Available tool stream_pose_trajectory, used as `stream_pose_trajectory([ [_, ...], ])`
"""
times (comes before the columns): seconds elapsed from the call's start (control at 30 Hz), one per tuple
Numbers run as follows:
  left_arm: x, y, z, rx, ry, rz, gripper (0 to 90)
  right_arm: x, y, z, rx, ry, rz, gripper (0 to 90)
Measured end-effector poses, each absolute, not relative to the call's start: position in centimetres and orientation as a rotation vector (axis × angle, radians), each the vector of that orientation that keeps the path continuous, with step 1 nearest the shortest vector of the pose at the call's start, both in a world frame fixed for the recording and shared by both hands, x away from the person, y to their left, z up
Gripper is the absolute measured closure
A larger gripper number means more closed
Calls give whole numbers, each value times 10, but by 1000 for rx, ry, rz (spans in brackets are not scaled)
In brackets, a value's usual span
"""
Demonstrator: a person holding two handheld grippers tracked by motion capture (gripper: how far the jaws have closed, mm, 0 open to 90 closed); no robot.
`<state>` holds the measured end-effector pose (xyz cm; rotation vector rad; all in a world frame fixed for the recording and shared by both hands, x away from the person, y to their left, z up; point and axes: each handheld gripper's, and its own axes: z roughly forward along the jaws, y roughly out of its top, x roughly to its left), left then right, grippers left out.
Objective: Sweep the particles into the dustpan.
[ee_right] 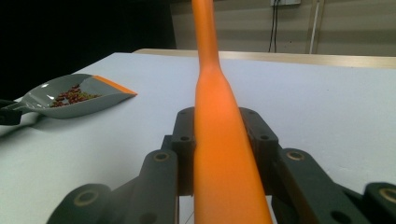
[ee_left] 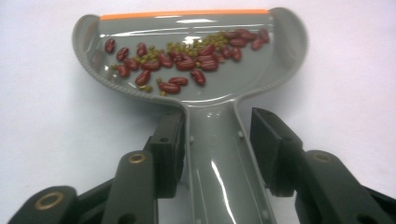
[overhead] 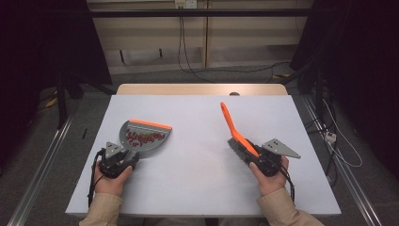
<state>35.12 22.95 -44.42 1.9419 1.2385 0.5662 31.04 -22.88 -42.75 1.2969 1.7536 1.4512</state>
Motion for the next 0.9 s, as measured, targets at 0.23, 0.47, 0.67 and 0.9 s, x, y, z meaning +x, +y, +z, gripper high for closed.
stream_pose_trajectory([
  [0.23, 347, 227, -444, 1933, 1220, 524, 531, 310, -228, -427, 1292, 1756, 1457, 703],
  [0.47, 343, 226, -443, 1944, 1196, 513, 516, 310, -229, -428, 1296, 1750, 1459, 703],
  [0.67, 339, 223, -441, 1945, 1168, 503, 476, 309, -230, -427, 1292, 1751, 1459, 703],
  [0.9, 337, 219, -440, 1952, 1132, 487, 475, 311, -231, -428, 1300, 1755, 1460, 703],
])
